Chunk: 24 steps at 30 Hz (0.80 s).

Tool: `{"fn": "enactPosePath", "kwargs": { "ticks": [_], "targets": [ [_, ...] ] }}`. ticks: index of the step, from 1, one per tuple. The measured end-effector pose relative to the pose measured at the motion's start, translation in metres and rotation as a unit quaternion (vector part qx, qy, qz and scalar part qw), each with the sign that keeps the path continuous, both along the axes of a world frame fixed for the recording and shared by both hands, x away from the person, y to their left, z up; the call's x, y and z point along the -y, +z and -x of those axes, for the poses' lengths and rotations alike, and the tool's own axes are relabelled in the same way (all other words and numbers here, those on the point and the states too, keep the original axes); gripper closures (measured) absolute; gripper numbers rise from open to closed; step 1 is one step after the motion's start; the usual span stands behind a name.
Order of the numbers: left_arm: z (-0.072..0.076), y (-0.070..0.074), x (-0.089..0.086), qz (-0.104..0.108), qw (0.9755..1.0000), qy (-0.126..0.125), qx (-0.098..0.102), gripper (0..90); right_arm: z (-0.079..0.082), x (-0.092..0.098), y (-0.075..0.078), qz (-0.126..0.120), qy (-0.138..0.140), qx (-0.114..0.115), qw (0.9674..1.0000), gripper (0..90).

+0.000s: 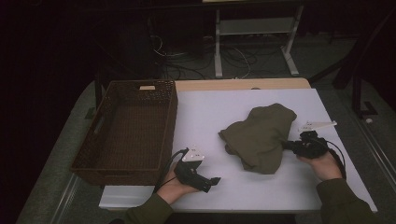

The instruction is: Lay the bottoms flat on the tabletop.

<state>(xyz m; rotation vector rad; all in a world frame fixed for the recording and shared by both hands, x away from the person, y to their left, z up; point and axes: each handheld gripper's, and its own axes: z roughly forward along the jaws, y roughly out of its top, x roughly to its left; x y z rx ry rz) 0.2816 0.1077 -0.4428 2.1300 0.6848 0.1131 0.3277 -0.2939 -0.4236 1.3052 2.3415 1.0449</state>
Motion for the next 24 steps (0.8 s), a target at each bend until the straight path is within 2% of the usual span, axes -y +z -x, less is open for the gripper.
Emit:
{"fn": "enactPosePath", "kwargs": {
  "ticks": [6,9,15,17,20,22,24],
  "targets": [
    [0.000,0.000,0.001,-0.003,1.0000,-0.001,0.000,0.0,-0.015,0.011,-0.004,0.010,-0.026,0.007,0.9996,85.9],
    [0.000,-0.001,0.000,-0.004,1.0000,-0.001,-0.001,0.0,-0.020,0.012,-0.009,0.013,-0.027,0.002,0.9996,85.9],
    [0.000,-0.001,0.000,-0.003,1.0000,0.002,-0.003,0.0,-0.018,0.012,-0.009,0.007,-0.024,-0.002,0.9997,83.6],
    [0.000,-0.001,0.000,-0.004,1.0000,0.002,-0.002,0.0,-0.018,0.014,-0.010,0.001,-0.022,-0.005,0.9997,79.4],
    [-0.001,-0.001,-0.001,-0.003,1.0000,0.002,-0.001,0.0,-0.017,0.017,-0.008,-0.018,-0.024,-0.004,0.9995,68.4],
    [-0.001,-0.001,-0.001,-0.001,1.0000,0.002,-0.002,0.0,-0.014,0.021,-0.004,-0.029,-0.028,0.006,0.9992,58.6],
    [-0.001,-0.001,-0.001,-0.001,1.0000,0.001,-0.003,0.0,-0.012,0.023,0.001,-0.041,-0.026,0.005,0.9988,55.5]
  ]
}}
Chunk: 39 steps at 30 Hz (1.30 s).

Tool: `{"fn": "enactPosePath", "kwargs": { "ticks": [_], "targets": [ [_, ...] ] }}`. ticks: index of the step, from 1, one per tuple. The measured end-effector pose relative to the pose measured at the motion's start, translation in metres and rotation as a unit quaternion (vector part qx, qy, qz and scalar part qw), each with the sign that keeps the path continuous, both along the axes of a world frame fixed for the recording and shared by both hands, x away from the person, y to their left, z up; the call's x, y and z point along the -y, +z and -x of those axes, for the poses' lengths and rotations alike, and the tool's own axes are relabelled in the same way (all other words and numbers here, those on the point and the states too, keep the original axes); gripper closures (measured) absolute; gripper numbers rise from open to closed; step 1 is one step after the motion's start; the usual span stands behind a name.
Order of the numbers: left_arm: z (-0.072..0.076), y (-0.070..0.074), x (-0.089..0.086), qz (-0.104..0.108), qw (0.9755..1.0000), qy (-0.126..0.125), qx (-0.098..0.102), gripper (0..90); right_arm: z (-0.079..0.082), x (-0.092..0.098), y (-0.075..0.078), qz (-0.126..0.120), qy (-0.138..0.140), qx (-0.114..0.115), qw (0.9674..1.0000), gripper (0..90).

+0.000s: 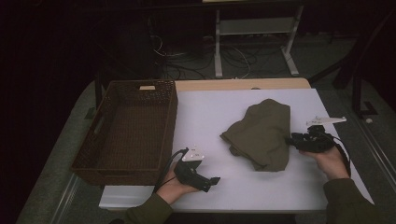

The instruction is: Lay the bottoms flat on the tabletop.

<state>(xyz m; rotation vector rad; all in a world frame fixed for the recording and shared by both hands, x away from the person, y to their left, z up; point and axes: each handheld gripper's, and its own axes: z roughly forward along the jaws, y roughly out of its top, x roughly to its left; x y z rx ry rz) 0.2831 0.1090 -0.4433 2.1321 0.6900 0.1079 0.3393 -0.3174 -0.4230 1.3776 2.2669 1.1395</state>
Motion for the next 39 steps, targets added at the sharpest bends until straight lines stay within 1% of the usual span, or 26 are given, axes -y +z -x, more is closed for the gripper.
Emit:
{"fn": "enactPosePath", "kwargs": {
  "ticks": [2,4,6,9,13,19,24,27,33,37,39],
  "targets": [
    [0.000,0.000,0.000,0.001,1.0000,-0.001,0.000,0.0,0.004,0.002,0.005,-0.004,-0.003,0.007,1.0000,49.3],
    [0.000,0.001,0.000,0.001,1.0000,-0.002,-0.001,0.0,0.007,0.003,0.009,-0.011,0.000,0.011,0.9999,46.5],
    [0.000,0.000,0.000,0.001,1.0000,-0.002,-0.001,0.0,0.011,0.003,0.016,-0.018,0.001,0.020,0.9996,41.4],
    [0.000,0.000,0.001,0.001,1.0000,-0.002,-0.002,0.0,0.013,0.000,0.021,-0.031,0.019,0.015,0.9992,36.4],
    [0.000,0.000,0.001,0.003,1.0000,-0.002,0.000,0.0,0.015,-0.012,0.024,-0.024,0.048,0.015,0.9984,32.2],
    [0.000,0.000,0.000,0.004,1.0000,-0.005,0.000,0.0,0.017,-0.031,0.034,-0.027,0.074,0.029,0.9965,31.6],
    [-0.001,0.000,0.001,0.006,1.0000,-0.005,-0.001,0.0,0.014,-0.048,0.040,-0.025,0.092,0.031,0.9949,32.0],
    [0.000,0.000,0.001,0.004,1.0000,-0.006,-0.001,0.0,0.011,-0.059,0.041,-0.024,0.098,0.030,0.9944,32.2],
    [0.000,0.000,0.001,0.006,1.0000,-0.005,0.001,0.0,0.000,-0.085,0.047,-0.024,0.119,0.032,0.9921,32.9],
    [0.001,0.000,0.002,0.006,1.0000,-0.005,0.003,0.0,-0.009,-0.106,0.052,-0.022,0.136,0.037,0.9898,33.2],
    [0.001,0.001,0.001,0.006,1.0000,-0.006,0.002,0.0,-0.014,-0.116,0.054,-0.017,0.144,0.038,0.9887,33.2]
  ]
}}
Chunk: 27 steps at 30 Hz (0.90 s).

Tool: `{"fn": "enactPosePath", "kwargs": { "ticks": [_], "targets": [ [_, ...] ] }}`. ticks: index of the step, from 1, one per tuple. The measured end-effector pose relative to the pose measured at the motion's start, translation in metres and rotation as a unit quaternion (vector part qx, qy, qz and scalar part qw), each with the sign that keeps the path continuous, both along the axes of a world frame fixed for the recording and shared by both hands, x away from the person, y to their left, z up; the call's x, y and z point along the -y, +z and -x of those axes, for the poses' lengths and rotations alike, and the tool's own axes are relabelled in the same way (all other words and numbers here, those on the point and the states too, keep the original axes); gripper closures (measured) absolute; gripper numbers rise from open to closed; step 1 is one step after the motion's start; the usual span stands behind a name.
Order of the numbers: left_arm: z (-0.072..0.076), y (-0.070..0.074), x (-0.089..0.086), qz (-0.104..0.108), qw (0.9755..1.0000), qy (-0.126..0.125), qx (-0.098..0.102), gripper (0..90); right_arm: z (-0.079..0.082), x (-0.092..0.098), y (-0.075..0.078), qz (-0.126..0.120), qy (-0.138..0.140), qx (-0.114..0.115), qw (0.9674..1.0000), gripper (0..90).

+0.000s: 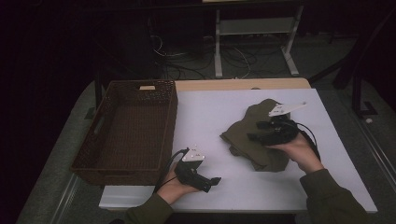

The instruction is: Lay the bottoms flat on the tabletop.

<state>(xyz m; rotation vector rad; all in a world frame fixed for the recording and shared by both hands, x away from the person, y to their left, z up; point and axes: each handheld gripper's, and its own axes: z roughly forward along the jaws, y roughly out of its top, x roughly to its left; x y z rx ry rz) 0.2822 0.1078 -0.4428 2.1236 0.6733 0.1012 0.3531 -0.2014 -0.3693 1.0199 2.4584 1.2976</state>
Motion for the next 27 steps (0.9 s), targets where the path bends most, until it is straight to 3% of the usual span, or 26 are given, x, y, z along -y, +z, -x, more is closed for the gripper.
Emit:
{"fn": "enactPosePath", "kwargs": {
  "ticks": [9,16,27],
  "targets": [
    [0.000,0.000,-0.001,0.004,1.0000,-0.001,-0.003,0.0,-0.023,-0.039,-0.005,0.017,0.024,-0.005,0.9995,33.1],
    [0.000,0.000,-0.001,0.007,1.0000,0.001,-0.004,0.0,-0.034,-0.064,-0.011,0.056,0.033,-0.010,0.9978,33.2],
    [0.000,0.001,-0.001,0.005,1.0000,0.001,0.000,0.0,-0.057,-0.097,-0.038,0.125,0.042,-0.049,0.9901,34.3]
  ]
}}
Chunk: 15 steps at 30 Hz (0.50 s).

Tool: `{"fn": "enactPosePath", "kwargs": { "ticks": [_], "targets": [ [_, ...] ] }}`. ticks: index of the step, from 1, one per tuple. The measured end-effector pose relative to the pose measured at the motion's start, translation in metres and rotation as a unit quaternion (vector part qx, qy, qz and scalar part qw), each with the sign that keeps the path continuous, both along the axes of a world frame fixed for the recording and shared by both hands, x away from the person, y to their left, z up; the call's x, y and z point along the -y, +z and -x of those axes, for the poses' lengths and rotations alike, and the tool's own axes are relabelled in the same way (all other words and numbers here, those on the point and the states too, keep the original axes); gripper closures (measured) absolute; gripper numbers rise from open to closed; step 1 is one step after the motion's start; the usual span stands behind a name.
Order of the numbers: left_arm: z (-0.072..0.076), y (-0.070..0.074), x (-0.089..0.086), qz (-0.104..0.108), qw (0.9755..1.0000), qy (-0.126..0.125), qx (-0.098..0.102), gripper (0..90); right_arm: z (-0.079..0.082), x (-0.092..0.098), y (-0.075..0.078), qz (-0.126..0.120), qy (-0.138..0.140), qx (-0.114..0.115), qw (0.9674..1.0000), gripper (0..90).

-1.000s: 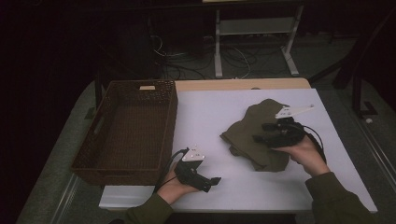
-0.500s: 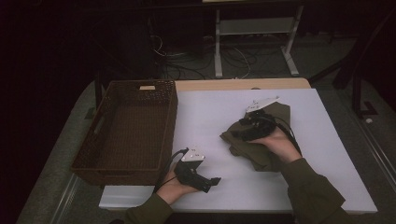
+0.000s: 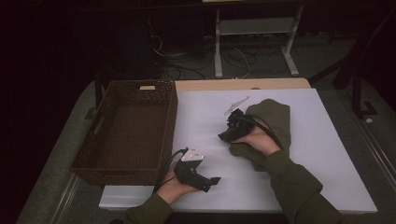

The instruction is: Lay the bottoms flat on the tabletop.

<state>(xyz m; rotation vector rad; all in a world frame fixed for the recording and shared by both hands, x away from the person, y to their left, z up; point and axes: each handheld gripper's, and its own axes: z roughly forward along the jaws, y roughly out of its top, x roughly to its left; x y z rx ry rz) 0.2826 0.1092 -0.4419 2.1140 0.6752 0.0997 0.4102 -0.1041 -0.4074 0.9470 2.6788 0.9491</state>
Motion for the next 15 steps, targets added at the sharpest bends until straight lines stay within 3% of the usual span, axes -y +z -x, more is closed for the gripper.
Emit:
{"fn": "enactPosePath", "kwargs": {
  "ticks": [6,15],
  "targets": [
    [0.000,0.001,-0.002,0.000,1.0000,0.001,0.002,0.0,-0.005,-0.004,-0.016,0.017,-0.001,-0.018,0.9997,34.5],
    [0.000,0.001,-0.003,-0.001,1.0000,0.002,0.004,0.0,-0.005,-0.007,-0.030,0.042,0.002,-0.007,0.9991,34.1]
  ]
}}
